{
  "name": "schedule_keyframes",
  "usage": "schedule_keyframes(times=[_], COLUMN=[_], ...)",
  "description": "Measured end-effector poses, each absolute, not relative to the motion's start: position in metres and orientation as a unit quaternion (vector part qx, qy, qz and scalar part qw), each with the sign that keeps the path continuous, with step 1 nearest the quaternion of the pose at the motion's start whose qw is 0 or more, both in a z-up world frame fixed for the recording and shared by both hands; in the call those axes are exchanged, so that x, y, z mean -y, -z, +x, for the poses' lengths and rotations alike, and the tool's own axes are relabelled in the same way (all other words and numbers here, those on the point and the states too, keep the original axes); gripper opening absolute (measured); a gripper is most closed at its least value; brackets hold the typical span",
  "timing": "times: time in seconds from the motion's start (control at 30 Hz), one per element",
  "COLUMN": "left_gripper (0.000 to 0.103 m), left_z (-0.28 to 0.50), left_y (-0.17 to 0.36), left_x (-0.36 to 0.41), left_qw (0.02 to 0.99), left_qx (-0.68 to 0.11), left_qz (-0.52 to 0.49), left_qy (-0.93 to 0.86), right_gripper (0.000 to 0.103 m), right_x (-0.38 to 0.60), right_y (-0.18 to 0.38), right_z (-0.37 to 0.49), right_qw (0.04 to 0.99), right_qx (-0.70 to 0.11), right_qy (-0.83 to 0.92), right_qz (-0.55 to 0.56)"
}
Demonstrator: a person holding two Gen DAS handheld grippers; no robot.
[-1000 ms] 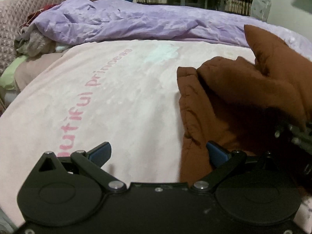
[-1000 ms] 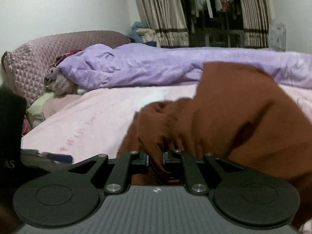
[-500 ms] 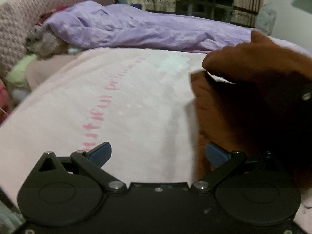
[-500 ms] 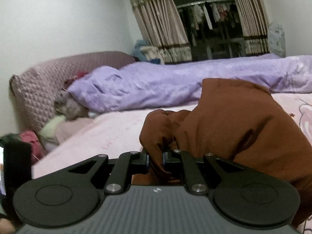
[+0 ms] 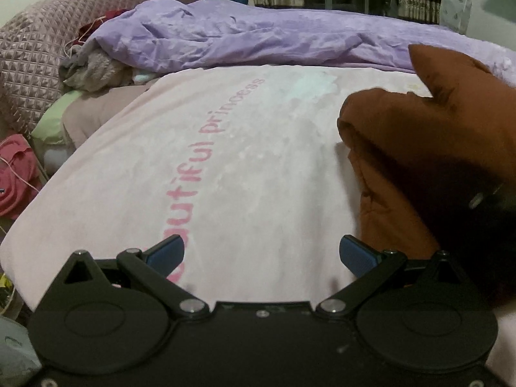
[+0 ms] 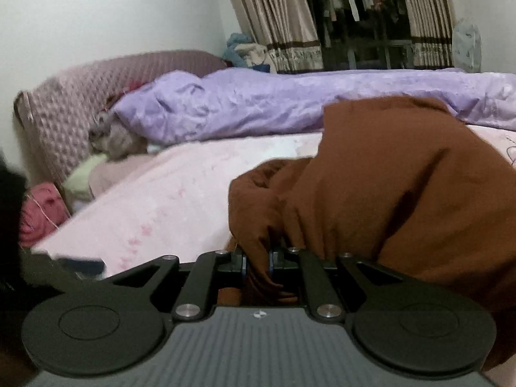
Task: Fold large clothes
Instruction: 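Lay the held edge onto the folded jacket and open the right tool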
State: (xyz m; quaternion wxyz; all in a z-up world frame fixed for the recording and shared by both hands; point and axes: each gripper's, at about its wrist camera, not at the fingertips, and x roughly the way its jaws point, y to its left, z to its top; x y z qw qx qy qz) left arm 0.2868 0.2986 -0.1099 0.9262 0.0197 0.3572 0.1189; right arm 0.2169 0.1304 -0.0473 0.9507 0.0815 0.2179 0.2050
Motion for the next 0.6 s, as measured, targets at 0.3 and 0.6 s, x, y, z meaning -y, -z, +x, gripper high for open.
schedule_keyframes(times=[0.3, 0.6], left_gripper=[0.103, 0.103], left_z=[0.289, 0.287], left_y=[0.122, 0.126], left_x=[-0.304, -0.304], left_qw=[0.917, 0.913], left_qx=[-0.375, -0.385], left_qz=[0.026, 0.029], left_qy=[-0.131, -0.133], right_gripper=[0.013, 0.055], right_x=[-0.135, -0.150], right_y=[0.072, 0.056], right_z=[0.235, 0.218], right_qw=[0.943, 0.945], right_qx=[-0.251, -0.231], right_qy=[-0.205, -0.231], right_qz=[0.081, 0.034])
